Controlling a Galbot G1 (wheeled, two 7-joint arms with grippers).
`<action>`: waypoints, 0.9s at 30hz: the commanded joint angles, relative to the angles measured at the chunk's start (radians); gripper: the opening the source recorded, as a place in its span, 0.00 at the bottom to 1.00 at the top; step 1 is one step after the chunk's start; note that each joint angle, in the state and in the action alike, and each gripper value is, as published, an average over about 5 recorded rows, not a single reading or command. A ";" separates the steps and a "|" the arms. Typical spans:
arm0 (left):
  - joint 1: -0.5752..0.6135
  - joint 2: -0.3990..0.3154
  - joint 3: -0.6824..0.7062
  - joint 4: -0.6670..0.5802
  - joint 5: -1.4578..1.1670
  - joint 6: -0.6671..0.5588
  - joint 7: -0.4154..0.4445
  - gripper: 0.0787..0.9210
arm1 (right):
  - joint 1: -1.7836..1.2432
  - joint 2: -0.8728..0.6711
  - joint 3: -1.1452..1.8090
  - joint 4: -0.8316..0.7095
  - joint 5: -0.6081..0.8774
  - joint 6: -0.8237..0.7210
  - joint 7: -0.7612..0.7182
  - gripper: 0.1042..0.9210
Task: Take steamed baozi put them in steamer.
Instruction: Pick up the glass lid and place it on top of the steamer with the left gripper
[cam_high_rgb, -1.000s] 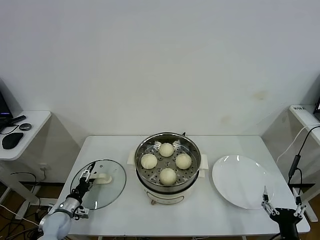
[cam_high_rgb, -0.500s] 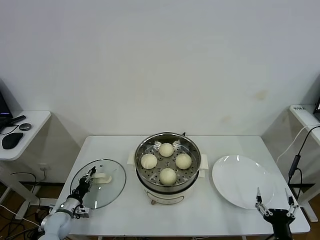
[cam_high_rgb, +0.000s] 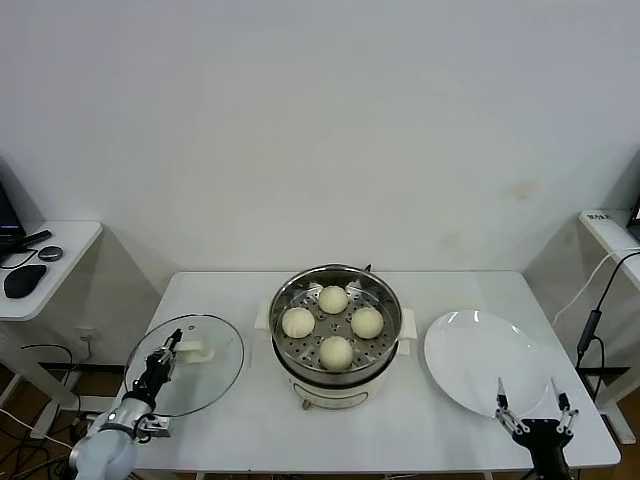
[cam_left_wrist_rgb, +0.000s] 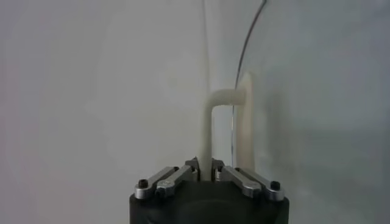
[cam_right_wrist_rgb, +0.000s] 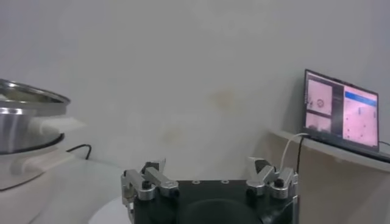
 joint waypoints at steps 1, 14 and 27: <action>0.293 0.114 -0.040 -0.480 -0.308 0.271 0.101 0.11 | -0.025 -0.066 -0.061 -0.003 0.055 -0.057 -0.030 0.88; 0.208 0.331 0.032 -0.896 -0.551 0.620 0.343 0.11 | -0.033 -0.118 -0.125 -0.045 0.028 -0.079 -0.062 0.88; -0.400 0.181 0.675 -0.620 -0.393 0.766 0.380 0.11 | 0.036 -0.042 -0.176 -0.147 -0.102 -0.068 -0.035 0.88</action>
